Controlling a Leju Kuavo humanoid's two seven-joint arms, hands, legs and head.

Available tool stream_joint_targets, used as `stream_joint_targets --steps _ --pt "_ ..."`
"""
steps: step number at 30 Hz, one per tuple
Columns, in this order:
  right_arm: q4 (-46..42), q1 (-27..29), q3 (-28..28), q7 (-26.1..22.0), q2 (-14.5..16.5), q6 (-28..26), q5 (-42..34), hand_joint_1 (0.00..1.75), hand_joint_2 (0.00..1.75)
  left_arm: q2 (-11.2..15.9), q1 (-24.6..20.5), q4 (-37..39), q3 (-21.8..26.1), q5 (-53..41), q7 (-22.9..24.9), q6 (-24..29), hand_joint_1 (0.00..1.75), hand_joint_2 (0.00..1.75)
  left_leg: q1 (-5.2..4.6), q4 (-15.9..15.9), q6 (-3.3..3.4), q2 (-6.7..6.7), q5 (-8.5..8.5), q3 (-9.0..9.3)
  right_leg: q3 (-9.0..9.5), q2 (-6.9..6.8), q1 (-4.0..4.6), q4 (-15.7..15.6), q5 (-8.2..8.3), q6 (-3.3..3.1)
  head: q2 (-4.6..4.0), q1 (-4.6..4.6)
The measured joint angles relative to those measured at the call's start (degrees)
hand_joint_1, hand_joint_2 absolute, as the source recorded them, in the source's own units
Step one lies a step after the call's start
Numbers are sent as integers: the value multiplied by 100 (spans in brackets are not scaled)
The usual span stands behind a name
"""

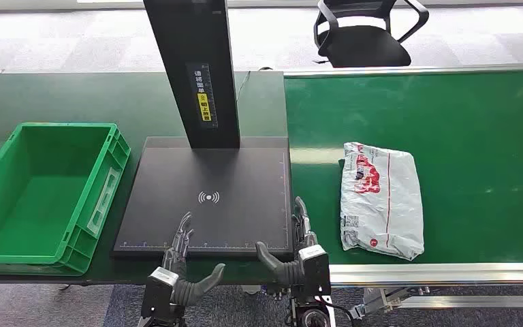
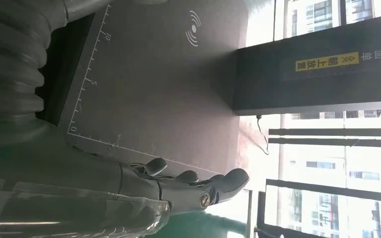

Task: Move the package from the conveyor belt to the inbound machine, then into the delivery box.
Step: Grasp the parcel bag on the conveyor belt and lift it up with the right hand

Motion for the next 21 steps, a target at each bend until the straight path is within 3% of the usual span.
stream_joint_targets --steps 6,11,13,16,18,21 --pt "0 0 7 -2 -3 -93 50 0 175 2 -2 0 -13 33 0 8 0 175 0 0 0 0 0 0 -1 0 0 0 0 0 0 0" --pt "-384 86 37 200 -64 -967 810 0 175 3 4 -9 -16 59 0 45 0 175 0 1 0 -1 0 -2 -5 0 0 0 0 0 0 -1" --pt "-821 105 29 743 -153 -1363 1688 0 175 4 14 -31 -16 60 -2 55 0 175 0 1 0 1 0 -3 -6 0 0 -1 0 0 0 -1" --pt "-973 -339 -155 2168 -547 -1697 3305 0 175 5 15 -37 -16 98 -53 -11 0 175 -4 3 3 7 2 -2 -5 2 -4 -2 6 4 0 -2" --pt "-330 -1078 -532 2767 -995 -1655 3834 0 175 7 3 -14 -16 169 -139 -37 0 175 -11 8 13 6 9 -2 -2 2 -11 -4 17 13 0 -2" --pt "1057 -2238 -1178 3108 -1667 -1312 4105 0 175 10 -12 29 -16 259 -222 -21 0 175 -22 16 30 -13 21 -6 3 -4 -23 -5 32 26 0 1"
